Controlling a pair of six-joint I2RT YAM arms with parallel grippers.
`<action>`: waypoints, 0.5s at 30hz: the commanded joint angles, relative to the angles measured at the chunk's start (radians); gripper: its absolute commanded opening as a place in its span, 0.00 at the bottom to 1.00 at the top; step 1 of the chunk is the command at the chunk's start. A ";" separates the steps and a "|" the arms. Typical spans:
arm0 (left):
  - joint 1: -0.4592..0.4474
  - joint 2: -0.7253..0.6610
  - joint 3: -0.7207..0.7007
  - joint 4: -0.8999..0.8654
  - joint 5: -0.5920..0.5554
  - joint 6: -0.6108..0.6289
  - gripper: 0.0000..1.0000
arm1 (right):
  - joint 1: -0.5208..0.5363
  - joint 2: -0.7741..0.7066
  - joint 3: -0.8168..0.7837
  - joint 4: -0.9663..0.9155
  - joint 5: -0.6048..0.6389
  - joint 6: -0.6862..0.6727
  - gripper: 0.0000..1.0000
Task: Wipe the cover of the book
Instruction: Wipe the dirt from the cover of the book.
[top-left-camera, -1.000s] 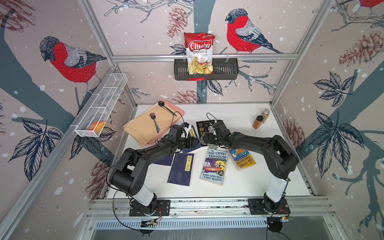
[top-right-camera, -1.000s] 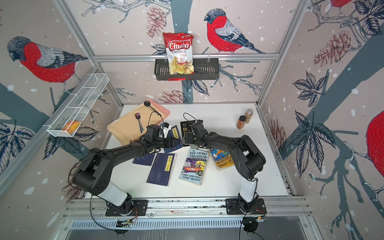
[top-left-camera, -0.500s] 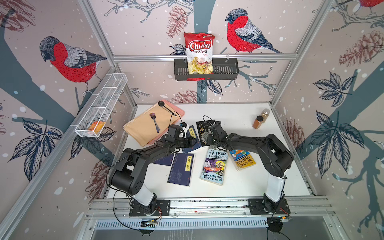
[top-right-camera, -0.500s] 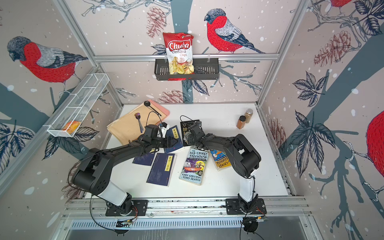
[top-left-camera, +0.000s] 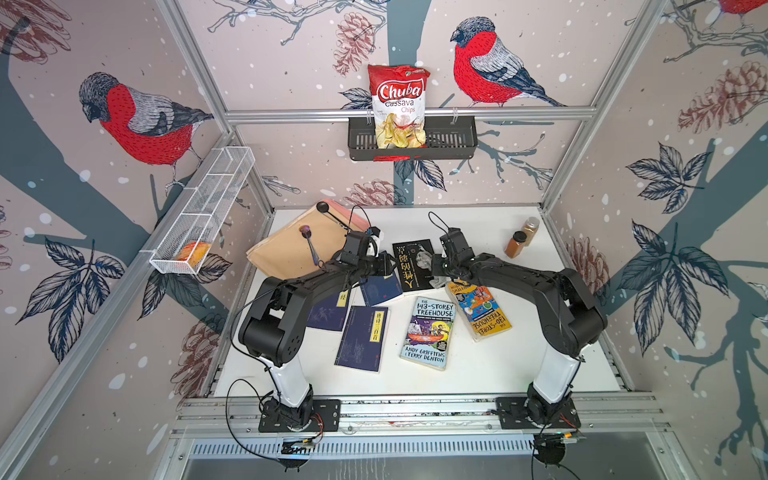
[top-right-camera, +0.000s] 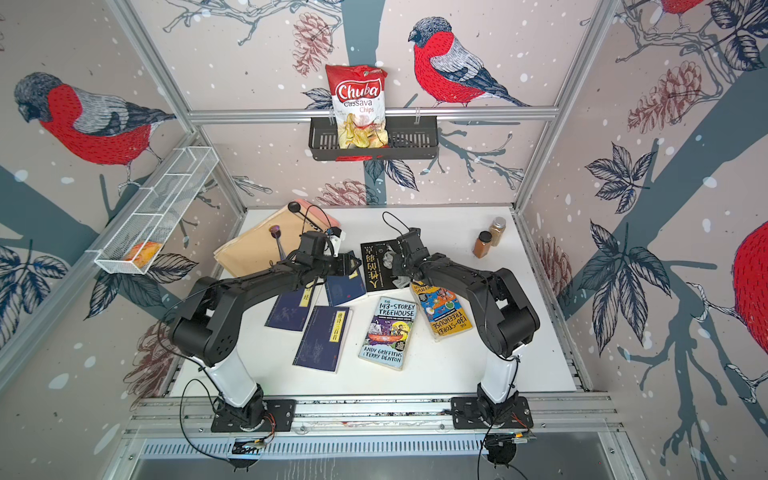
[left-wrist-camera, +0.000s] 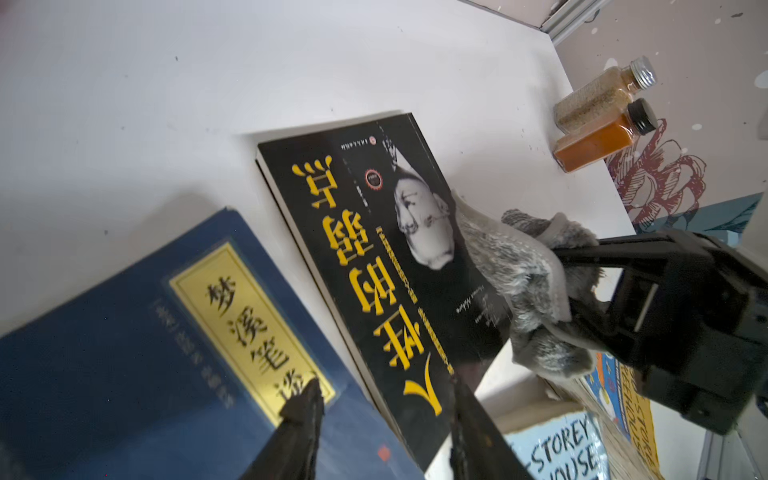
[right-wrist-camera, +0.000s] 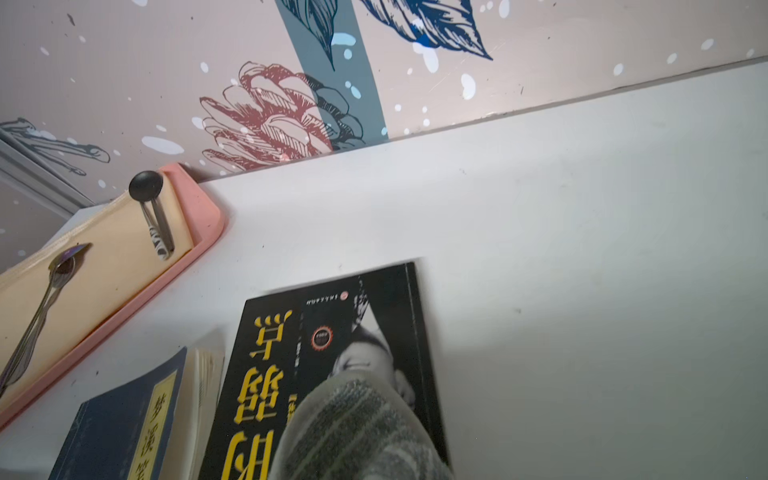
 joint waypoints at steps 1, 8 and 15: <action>-0.020 0.087 0.104 -0.049 -0.018 0.034 0.43 | -0.012 0.021 0.030 0.024 -0.048 -0.046 0.01; -0.073 0.306 0.381 -0.245 -0.180 0.107 0.42 | -0.011 0.077 0.018 0.059 -0.084 -0.039 0.01; -0.087 0.413 0.494 -0.371 -0.325 0.135 0.39 | -0.006 0.070 -0.053 0.076 -0.090 -0.033 0.01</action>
